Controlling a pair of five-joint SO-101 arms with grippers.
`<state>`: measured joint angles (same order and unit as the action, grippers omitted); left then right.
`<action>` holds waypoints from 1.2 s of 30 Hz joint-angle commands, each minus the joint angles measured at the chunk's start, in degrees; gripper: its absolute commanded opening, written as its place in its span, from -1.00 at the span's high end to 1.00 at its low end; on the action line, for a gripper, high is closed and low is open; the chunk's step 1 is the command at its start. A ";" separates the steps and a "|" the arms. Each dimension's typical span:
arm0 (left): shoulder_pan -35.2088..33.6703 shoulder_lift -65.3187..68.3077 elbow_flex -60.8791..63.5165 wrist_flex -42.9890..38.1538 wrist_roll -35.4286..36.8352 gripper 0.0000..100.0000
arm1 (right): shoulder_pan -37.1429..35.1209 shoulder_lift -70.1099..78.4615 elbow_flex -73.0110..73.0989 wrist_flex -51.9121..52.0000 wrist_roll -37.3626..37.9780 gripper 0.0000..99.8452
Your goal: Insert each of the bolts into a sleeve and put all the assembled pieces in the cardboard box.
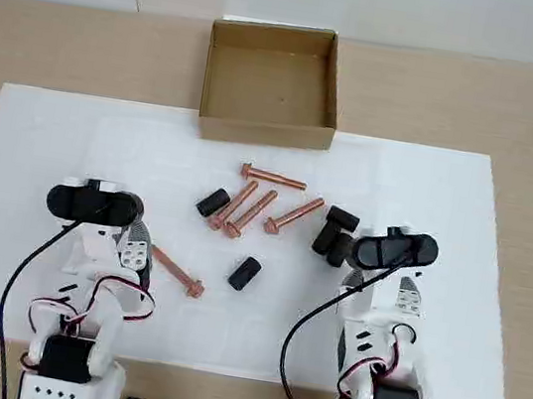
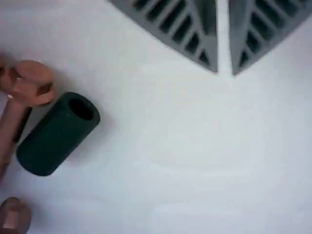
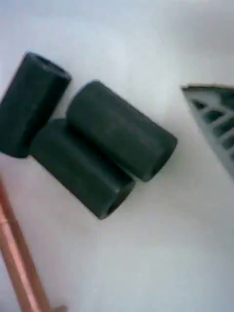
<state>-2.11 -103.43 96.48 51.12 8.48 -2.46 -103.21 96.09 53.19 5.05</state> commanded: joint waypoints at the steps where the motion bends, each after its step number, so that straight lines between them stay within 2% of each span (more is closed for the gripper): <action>1: 0.26 -0.53 -0.22 -0.18 0.09 0.99 | -0.22 -0.75 0.44 -0.22 0.35 0.62; 22: 0.26 -0.53 -0.66 1.05 0.26 0.99 | -0.22 -0.75 0.44 -0.22 0.44 0.61; 30: 0.26 -0.53 -5.58 1.67 0.26 0.99 | -0.22 -0.75 0.44 0.04 0.35 0.62; 36: 0.26 -0.53 -11.38 6.15 0.26 0.99 | -0.22 -0.75 0.44 0.04 0.35 0.62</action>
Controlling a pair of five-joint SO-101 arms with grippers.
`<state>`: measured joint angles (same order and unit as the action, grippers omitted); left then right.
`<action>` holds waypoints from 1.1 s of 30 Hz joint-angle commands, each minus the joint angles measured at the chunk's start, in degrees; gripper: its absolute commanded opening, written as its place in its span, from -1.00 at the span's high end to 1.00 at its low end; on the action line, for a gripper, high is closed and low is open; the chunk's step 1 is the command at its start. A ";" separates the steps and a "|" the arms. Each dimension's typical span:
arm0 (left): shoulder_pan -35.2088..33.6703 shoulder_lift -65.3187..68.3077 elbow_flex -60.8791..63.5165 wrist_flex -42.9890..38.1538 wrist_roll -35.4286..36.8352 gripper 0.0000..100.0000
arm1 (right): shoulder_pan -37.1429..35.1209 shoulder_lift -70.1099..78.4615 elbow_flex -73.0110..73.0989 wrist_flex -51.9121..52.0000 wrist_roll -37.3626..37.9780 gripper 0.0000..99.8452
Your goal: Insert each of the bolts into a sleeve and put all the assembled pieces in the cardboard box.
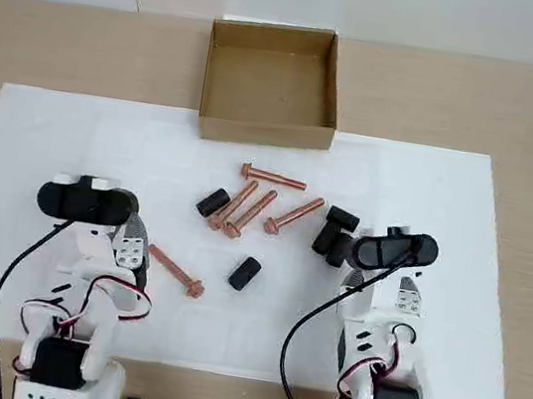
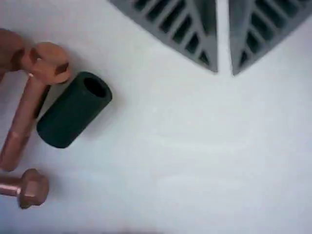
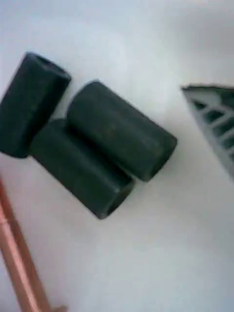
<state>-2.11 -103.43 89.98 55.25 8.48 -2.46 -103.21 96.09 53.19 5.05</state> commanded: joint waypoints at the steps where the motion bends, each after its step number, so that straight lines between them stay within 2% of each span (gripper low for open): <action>1: 0.35 -0.53 -6.73 3.25 0.26 0.99 | -0.22 -0.75 0.44 0.04 0.35 0.62; 8: 0.35 -0.35 -18.15 8.44 0.35 0.99 | -0.57 -0.75 -2.29 3.74 -0.44 0.62; 13: 0.35 -0.35 -20.79 12.31 0.35 0.98 | -0.40 -0.13 -18.90 12.97 -11.96 0.62; 16: 0.35 2.02 -20.44 12.75 0.35 0.98 | -0.40 -0.04 -25.93 16.04 -14.59 0.62; 20: 0.35 13.10 -22.64 11.16 0.35 0.98 | -0.13 0.04 -27.08 18.51 -14.51 0.62; 25: 0.35 30.42 -32.75 9.58 0.35 0.98 | -0.13 5.93 -27.60 14.81 -14.33 0.61; 29: 0.35 43.16 -40.92 10.02 0.35 0.98 | -0.48 18.15 -33.41 11.47 -14.24 0.61; 33: 0.35 52.57 -46.81 13.54 0.35 0.98 | -0.48 35.65 -42.81 12.70 -12.22 0.62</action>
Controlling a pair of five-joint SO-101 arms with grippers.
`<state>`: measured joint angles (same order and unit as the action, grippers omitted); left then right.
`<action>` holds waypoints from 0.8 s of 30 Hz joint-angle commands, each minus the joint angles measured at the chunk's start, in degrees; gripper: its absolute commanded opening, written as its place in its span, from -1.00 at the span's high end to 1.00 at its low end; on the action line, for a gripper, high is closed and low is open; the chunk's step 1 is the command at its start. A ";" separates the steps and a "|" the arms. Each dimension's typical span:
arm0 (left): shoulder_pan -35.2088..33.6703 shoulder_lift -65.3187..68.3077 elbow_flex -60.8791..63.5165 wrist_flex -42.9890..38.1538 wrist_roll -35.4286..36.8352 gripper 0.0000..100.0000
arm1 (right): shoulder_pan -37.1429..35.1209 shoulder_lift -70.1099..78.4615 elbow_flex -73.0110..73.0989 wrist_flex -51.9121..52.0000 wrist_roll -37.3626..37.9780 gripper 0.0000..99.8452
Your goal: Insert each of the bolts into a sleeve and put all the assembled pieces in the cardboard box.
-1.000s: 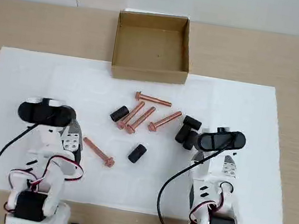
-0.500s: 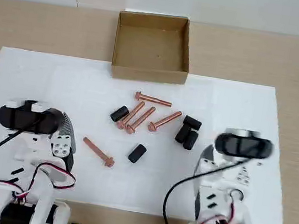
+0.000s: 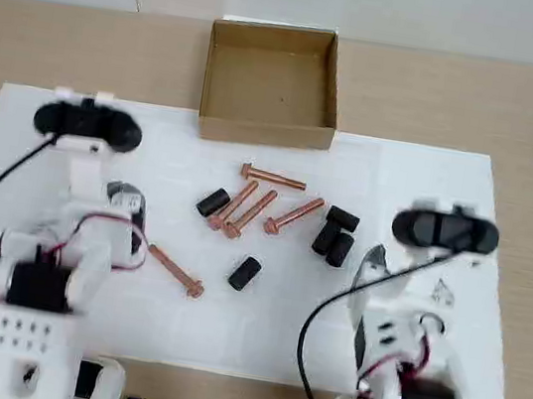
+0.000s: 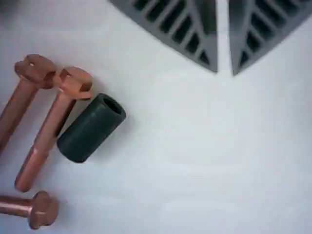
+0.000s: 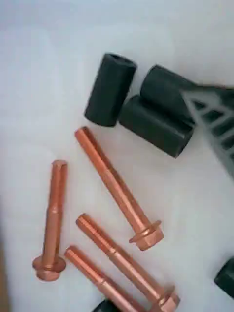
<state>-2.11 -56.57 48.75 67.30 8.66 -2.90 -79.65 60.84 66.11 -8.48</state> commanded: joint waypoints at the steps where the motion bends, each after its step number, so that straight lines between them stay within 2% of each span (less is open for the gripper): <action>1: 0.35 7.30 -6.64 2.29 0.18 0.98 | -0.04 16.84 -10.55 1.27 1.93 0.62; 10: 0.35 10.02 -8.31 3.08 0.18 0.98 | -6.73 55.69 -48.97 25.80 3.60 0.62; 12: 0.35 10.02 -8.04 3.08 0.18 0.98 | -7.78 63.25 -56.70 28.44 7.56 0.62; 14: 0.35 10.02 -8.04 3.34 0.18 0.98 | -8.04 69.85 -62.51 29.58 14.77 0.62; 16: 0.35 10.02 -8.04 3.34 0.18 0.98 | -8.04 74.59 -65.23 30.02 19.87 0.62; 21: 0.35 10.02 -8.04 3.16 0.18 0.98 | -7.78 76.18 -66.73 29.76 21.36 0.62; 24: 0.35 10.02 -8.04 3.08 0.18 0.98 | -8.04 76.62 -66.73 29.49 29.01 0.62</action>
<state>-2.11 -46.64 43.65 70.37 8.66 -10.73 -2.99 -3.43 95.56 14.55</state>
